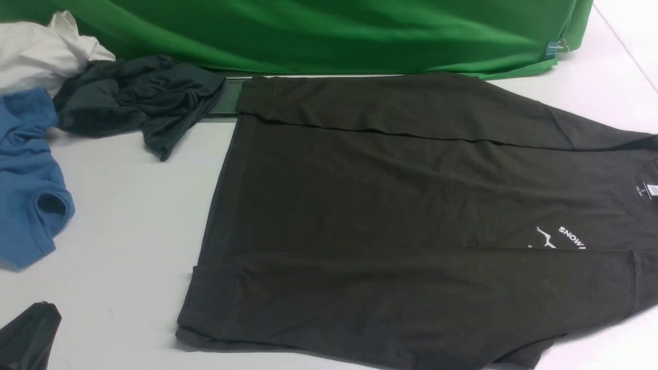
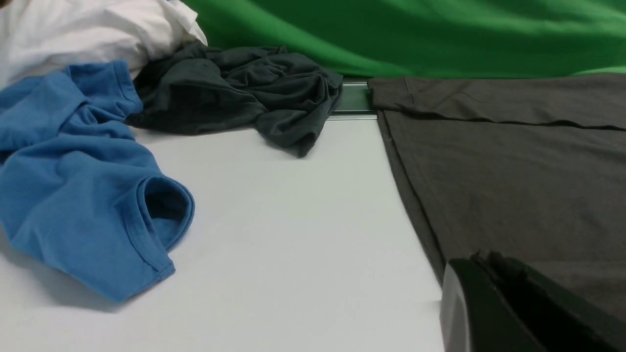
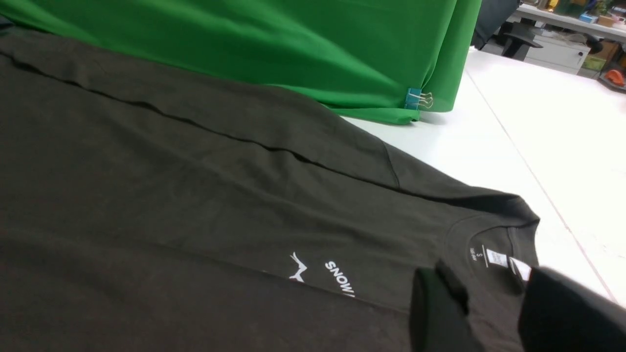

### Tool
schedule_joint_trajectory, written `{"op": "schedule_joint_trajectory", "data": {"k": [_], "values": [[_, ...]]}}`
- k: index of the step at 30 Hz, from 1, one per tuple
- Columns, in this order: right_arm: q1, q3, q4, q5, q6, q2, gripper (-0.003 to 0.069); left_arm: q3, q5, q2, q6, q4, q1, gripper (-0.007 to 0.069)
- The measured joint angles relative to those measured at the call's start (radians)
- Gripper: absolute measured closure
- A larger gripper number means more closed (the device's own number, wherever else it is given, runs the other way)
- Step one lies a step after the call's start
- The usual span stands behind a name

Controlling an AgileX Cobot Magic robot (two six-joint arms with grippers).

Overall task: Fold a long-sleeved shirt on a white desktop.
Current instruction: 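Grasp the left edge of the dark T-shirt lying flat on the table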

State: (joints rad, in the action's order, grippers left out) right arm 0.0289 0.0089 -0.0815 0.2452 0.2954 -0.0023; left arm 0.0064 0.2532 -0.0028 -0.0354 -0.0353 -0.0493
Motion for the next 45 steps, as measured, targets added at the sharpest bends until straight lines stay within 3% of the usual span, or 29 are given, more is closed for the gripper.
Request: {"op": "schedule_joint_trajectory", "data": {"k": [19, 26, 33, 36, 38, 39, 42, 45], "values": [[0.0, 0.0, -0.001, -0.109, -0.022, 0.0, 0.0418, 0.0, -0.076, 0.0, 0.0, -0.015, 0.0, 0.0604], [0.0, 0.0, -0.003, -0.412, -0.361, 0.0, 0.0418, 0.0, -0.442, 0.0, 0.0, -0.018, 0.0, 0.0604], [0.0, 0.0, -0.006, -0.538, -0.543, 0.0, 0.0418, 0.0, -0.529, 0.0, 0.0, -0.019, 0.0, 0.0604], [0.0, 0.0, -0.006, -0.615, -0.624, 0.0, 0.0418, 0.001, -0.653, 0.001, -0.01, -0.001, 0.0, 0.0604], [0.0, 0.0, -0.006, -0.743, -0.674, 0.0, 0.0418, 0.0, -0.908, 0.017, -0.098, 0.035, 0.0, 0.0604], [0.0, -0.002, -0.006, -0.771, -0.686, 0.0, 0.0418, -0.011, -0.941, 0.021, -0.117, 0.035, 0.0, 0.0604], [0.0, -0.076, -0.009, -0.778, -0.711, 0.0, 0.0418, -0.116, -0.963, 0.045, -0.189, 0.059, 0.0, 0.0604], [0.0, -0.256, -0.01, -0.739, -0.703, 0.051, 0.0418, -0.33, -0.843, 0.11, -0.217, 0.06, 0.0, 0.0604]]}}
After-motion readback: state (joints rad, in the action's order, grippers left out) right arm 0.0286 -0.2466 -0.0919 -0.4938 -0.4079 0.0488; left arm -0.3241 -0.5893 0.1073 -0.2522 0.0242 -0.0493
